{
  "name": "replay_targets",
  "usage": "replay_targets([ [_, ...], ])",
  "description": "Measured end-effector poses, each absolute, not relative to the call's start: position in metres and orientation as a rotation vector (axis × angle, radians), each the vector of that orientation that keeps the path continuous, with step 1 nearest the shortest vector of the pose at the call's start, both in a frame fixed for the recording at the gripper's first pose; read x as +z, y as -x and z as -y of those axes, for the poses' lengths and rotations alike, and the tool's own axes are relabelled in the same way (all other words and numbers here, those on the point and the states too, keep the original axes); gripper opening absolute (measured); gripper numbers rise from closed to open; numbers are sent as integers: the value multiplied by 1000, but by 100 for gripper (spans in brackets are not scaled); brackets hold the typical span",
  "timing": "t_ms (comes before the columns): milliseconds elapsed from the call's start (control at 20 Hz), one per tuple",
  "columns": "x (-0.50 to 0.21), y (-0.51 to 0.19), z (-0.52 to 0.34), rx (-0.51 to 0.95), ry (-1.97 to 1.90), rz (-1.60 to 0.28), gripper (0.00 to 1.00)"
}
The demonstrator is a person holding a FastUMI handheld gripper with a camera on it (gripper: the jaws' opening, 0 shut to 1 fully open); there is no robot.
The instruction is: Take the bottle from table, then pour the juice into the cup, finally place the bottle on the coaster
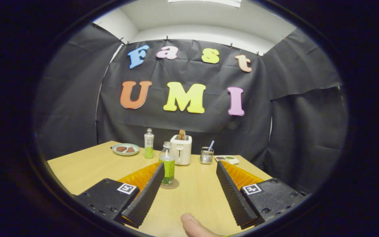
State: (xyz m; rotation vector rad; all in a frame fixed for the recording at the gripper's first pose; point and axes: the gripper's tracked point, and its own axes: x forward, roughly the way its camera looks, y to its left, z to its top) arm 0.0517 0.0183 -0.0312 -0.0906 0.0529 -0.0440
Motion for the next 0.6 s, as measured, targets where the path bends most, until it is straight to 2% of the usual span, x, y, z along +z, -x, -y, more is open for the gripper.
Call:
replay_targets([
  [200, -24, -27, 12, -85, 60, -3, 100],
  [600, -21, -10, 13, -23, 22, -6, 100],
])
